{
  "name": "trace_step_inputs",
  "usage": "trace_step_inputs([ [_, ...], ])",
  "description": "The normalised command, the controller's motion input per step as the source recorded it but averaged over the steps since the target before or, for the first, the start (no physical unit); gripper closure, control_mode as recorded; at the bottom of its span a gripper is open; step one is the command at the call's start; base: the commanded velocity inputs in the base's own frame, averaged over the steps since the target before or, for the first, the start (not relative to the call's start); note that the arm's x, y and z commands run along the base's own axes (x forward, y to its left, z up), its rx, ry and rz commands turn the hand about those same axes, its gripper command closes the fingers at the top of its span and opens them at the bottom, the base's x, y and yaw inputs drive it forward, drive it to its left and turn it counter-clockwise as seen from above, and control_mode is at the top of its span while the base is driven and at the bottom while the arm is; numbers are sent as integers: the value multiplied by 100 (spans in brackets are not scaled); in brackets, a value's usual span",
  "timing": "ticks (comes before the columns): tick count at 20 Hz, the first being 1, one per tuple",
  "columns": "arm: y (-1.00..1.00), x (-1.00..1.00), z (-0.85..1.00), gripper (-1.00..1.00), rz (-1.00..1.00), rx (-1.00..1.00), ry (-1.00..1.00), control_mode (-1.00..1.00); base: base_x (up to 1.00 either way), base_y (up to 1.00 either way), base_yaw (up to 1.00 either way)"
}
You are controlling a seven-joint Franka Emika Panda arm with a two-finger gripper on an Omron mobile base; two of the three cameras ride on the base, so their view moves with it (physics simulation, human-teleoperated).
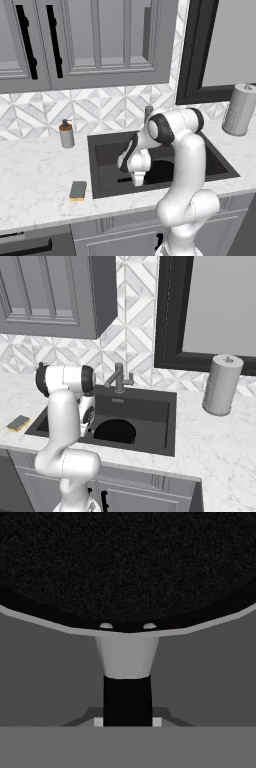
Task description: Pick the pan and sponge and place them into the sink. Then turn on the water.
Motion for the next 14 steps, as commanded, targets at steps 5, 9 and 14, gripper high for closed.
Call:
trace_step_inputs([
  [5,0,0,-21,100,0,0,0,-100,0,0,0],
  [9,0,0,-29,100,0,0,0,-100,0,0,0],
  [14,0,1,-30,100,0,0,0,-100,0,0,0],
])
